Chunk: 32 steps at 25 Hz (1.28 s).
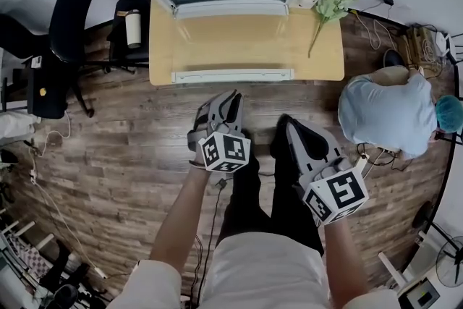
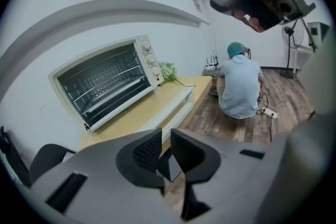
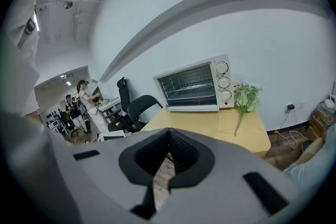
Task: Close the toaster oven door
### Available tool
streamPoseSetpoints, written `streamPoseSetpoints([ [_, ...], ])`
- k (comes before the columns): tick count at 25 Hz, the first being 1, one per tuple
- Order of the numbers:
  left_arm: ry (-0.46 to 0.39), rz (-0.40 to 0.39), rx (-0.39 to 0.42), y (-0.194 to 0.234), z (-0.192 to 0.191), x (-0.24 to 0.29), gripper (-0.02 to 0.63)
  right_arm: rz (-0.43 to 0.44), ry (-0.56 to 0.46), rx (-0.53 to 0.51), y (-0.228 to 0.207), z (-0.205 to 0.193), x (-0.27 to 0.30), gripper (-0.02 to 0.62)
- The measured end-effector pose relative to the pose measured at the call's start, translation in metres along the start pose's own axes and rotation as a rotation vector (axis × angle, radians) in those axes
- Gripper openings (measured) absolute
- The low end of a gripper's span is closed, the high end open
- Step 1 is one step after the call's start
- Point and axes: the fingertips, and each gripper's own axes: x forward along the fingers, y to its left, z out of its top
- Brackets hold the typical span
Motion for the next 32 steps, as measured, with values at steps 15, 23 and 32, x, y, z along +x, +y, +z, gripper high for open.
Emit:
streamPoseSetpoints([
  [15,0.138,0.094,0.308,0.003,-0.033,0.032,0.058,-0.010,0.020,0.028,-0.010,-0.015,0.003,-0.002],
  [23,0.154,0.145,0.375,0.011,-0.042,0.040,0.083,-0.011,0.021,0.038,-0.010,-0.012,0.009,-0.002],
  [32,0.161,0.216,0.453,0.015,-0.043,0.043,0.084,-0.012,0.031,0.045,-0.011,-0.016,0.009,-0.002],
])
